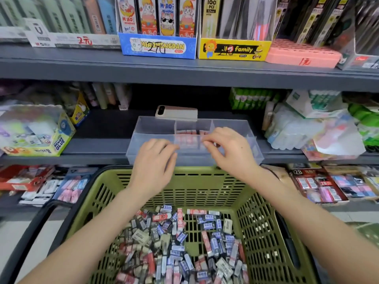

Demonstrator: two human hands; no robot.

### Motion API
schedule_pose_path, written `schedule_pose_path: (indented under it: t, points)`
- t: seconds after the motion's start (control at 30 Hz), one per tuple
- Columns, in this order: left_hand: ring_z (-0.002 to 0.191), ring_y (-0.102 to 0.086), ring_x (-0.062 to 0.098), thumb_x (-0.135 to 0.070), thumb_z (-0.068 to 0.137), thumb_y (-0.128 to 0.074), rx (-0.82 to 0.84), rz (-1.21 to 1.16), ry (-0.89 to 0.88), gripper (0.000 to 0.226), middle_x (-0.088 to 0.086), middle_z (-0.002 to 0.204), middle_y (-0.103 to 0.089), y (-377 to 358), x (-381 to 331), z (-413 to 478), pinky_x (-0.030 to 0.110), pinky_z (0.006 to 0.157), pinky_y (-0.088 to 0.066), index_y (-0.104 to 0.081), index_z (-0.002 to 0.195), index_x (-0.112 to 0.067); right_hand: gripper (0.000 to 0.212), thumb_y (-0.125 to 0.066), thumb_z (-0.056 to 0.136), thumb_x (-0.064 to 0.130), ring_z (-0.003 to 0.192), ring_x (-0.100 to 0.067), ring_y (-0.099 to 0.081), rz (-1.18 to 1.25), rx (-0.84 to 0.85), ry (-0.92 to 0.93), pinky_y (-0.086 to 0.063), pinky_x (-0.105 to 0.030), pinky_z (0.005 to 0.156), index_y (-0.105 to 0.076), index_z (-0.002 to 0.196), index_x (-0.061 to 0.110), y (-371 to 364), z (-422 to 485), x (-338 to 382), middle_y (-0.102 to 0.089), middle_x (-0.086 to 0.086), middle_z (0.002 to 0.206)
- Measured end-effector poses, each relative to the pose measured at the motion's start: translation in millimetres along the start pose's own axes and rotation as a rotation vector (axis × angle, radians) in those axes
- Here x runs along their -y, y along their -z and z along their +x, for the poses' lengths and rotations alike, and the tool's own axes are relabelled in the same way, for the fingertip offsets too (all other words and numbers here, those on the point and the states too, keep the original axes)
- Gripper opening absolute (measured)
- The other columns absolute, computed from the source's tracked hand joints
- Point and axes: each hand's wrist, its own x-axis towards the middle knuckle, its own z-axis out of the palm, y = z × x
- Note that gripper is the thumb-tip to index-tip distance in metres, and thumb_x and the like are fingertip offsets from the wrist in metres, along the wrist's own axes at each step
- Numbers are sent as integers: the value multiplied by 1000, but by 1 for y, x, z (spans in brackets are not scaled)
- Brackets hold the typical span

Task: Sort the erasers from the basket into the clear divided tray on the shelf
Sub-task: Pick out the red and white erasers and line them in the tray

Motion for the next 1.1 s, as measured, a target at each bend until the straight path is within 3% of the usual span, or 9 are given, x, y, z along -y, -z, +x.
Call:
schedule_pose_path:
  t: [0.13, 0.23, 0.37, 0.53, 0.63, 0.77, 0.9, 1.0, 1.1]
  points:
    - [79, -58, 26, -15, 89, -47, 79, -11, 3, 24, 7, 86, -65, -12, -7, -70, 32, 73, -42, -68, 94, -4, 18, -56, 92, 20, 69, -12, -57, 229, 180, -165, -44, -25, 66, -70, 87, 10, -16, -71, 27, -66, 3, 77]
    - [91, -59, 21, -16, 94, -53, 373, -65, 222, 18, 3, 97, -66, -36, -4, -116, 31, 84, -44, -67, 103, -10, 22, -53, 94, 19, 59, -3, -49, 323, 498, -504, -39, -20, 58, -70, 87, 7, -52, -110, 31, -59, 8, 69]
    - [116, -52, 20, -32, 98, -47, 699, -67, 409, 29, 3, 123, -58, -75, 4, -148, 35, 103, -40, -60, 120, -18, 22, -48, 94, 16, 76, -18, -58, 177, 763, -650, -50, -26, 71, -68, 90, 8, -101, -143, 30, -67, -6, 86]
    - [97, -59, 20, -44, 96, -47, 692, -92, 471, 37, 3, 99, -64, -109, -5, -133, 29, 83, -46, -66, 101, -13, 42, -61, 83, 49, 63, -17, -56, -164, 989, -773, -54, -27, 67, -47, 58, 18, -118, -163, 21, -53, 2, 62]
    - [84, -59, 19, -50, 91, -52, 649, -40, 569, 42, 4, 93, -63, -131, -18, -125, 30, 71, -50, -57, 104, -11, 37, -64, 83, 46, 63, -17, -52, -305, 1008, -694, -45, -22, 53, -47, 64, 18, -130, -171, 26, -47, 3, 62]
    - [94, -54, 22, -49, 87, -58, 653, 93, 607, 40, 5, 89, -60, -147, -23, -122, 26, 65, -38, -53, 94, -10, 13, -55, 87, 6, 65, -16, -47, -438, 1039, -550, -22, -21, 44, -60, 87, 18, -143, -177, 30, -43, 2, 66]
    - [63, -53, 14, -26, 87, -63, 622, -165, 757, 24, 0, 64, -53, -146, -18, -120, 18, 54, -41, -52, 71, -11, 20, -57, 92, 24, 61, -12, -48, -446, 1010, -551, -23, -22, 43, -65, 106, 12, -141, -179, 24, -61, -5, 109]
    - [60, -50, 10, -18, 86, -65, 534, -506, 984, 17, -3, 67, -54, -131, -10, -117, 18, 50, -35, -52, 76, -14, 26, -55, 92, 33, 68, -14, -61, -174, 905, -768, -48, -23, 54, -68, 87, 12, -135, -171, 23, -61, 0, 80]
    - [82, -61, 22, -6, 83, -64, 542, -792, 1084, 18, 9, 83, -66, -108, -1, -116, 27, 68, -42, -47, 82, -10, 19, -65, 87, 23, 49, -8, -52, 521, 622, -1148, -51, -22, 57, -71, 77, 7, -122, -150, 24, -61, -1, 65]
